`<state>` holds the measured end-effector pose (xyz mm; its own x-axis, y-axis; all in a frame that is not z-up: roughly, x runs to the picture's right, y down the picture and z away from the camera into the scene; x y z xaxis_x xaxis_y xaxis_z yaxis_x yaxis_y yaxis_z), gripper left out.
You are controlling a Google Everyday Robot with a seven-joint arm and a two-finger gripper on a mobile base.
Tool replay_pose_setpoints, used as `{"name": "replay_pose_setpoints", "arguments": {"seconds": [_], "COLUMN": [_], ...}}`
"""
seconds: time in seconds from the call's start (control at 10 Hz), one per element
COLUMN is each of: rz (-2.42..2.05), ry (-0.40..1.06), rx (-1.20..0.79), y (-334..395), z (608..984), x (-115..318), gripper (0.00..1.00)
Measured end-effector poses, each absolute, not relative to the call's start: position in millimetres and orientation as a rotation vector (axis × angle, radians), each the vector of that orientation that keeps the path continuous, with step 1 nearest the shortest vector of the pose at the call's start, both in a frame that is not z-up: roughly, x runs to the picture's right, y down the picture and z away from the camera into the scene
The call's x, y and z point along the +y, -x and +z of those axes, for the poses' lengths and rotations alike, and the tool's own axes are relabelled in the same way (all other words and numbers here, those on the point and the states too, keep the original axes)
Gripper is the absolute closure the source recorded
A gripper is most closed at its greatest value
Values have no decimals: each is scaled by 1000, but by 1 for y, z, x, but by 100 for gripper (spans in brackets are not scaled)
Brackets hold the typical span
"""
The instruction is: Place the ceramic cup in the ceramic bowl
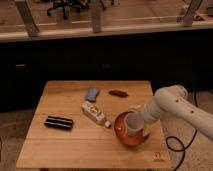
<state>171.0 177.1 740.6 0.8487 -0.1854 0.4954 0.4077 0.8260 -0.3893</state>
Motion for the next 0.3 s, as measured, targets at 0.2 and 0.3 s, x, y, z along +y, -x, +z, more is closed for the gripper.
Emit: {"name": "replay_pose_setpoints", "arguments": {"seconds": [0.2,0.3], "rz": [-333,-334], "ry": [499,496], "rx": [-481,-487], "y": [-172,-172], "z": [739,739], "x": [173,172], "gripper": [20,20]}}
